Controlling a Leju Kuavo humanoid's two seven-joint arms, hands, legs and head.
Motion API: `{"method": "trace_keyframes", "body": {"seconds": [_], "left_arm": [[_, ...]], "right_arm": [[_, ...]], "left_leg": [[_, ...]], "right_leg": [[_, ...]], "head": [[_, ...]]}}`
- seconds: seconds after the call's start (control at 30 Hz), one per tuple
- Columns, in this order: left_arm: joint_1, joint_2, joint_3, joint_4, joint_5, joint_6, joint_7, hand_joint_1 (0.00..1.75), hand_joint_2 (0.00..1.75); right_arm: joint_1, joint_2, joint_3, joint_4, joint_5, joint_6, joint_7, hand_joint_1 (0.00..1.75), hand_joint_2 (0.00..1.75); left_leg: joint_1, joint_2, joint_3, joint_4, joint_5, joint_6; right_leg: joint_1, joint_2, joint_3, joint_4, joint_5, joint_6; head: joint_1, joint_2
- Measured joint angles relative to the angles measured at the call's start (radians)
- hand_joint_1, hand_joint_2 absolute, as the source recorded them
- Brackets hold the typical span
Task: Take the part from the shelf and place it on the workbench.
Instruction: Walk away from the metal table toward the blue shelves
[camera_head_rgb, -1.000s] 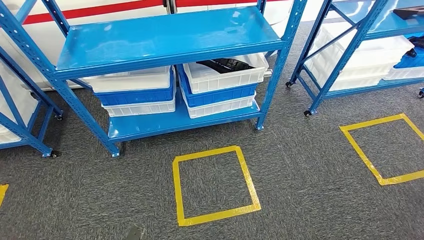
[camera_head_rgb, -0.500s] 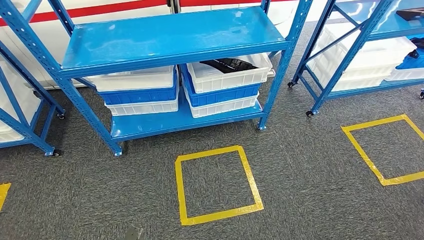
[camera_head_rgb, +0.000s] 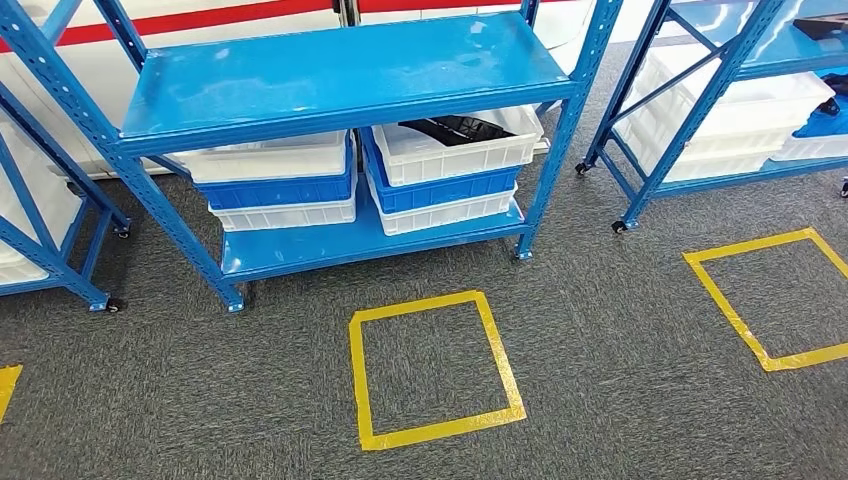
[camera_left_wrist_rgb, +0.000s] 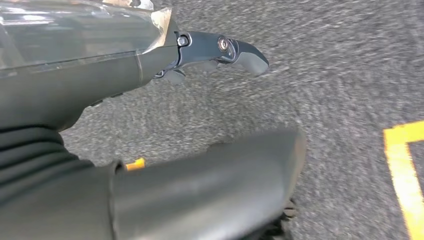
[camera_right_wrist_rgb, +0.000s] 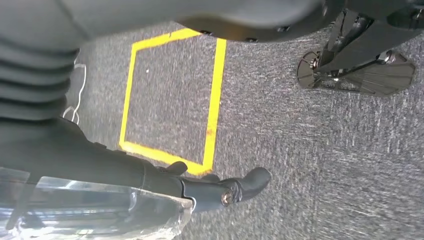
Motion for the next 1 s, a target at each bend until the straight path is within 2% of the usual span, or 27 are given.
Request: {"method": "trace_keyframes", "body": {"seconds": [0.8, 1.0], "left_arm": [[0.200, 0.134, -0.509, -0.101, 0.538, -0.113, 0.157, 0.00, 0.00], [0.237, 0.159, -0.610, -0.120, 0.666, -0.140, 0.194, 0.00, 0.00]], "right_arm": [[0.119, -0.058, 0.144, -0.109, -0.400, 0.124, -0.018, 0.00, 0.00], [0.142, -0.069, 0.173, -0.131, -0.493, 0.153, -0.026, 0.00, 0.00]], "left_leg": [[0.001, 0.000, 0.000, 0.000, -0.001, -0.001], [0.001, 0.000, 0.000, 0.000, -0.001, -0.001]], "right_leg": [[0.000, 0.000, 0.000, 0.000, -0.001, 0.001], [0.000, 0.000, 0.000, 0.000, -0.001, 0.001]], "head": [[0.000, 0.000], [0.000, 0.000]]}}
